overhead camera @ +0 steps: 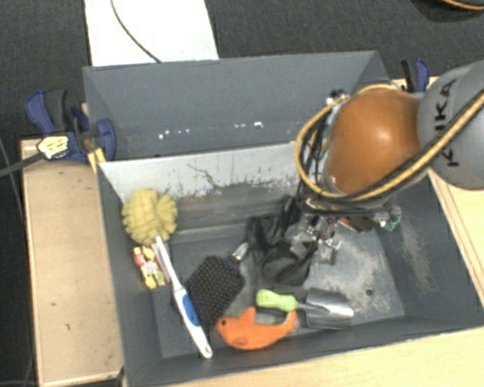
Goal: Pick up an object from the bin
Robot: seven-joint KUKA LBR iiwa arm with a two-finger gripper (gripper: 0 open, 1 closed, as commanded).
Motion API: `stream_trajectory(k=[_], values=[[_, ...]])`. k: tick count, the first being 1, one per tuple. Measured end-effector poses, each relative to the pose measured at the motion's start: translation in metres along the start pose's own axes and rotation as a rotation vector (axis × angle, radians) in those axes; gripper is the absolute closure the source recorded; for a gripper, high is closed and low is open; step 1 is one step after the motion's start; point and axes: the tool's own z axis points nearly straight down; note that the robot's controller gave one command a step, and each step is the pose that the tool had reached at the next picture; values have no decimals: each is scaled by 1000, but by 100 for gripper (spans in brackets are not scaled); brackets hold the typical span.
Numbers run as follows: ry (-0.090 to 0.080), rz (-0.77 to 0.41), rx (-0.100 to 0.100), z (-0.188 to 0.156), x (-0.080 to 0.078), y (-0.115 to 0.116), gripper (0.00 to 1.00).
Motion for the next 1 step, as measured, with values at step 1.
stream_trajectory(k=[1], values=[[-2,3,2,-8,-1,0,100]])
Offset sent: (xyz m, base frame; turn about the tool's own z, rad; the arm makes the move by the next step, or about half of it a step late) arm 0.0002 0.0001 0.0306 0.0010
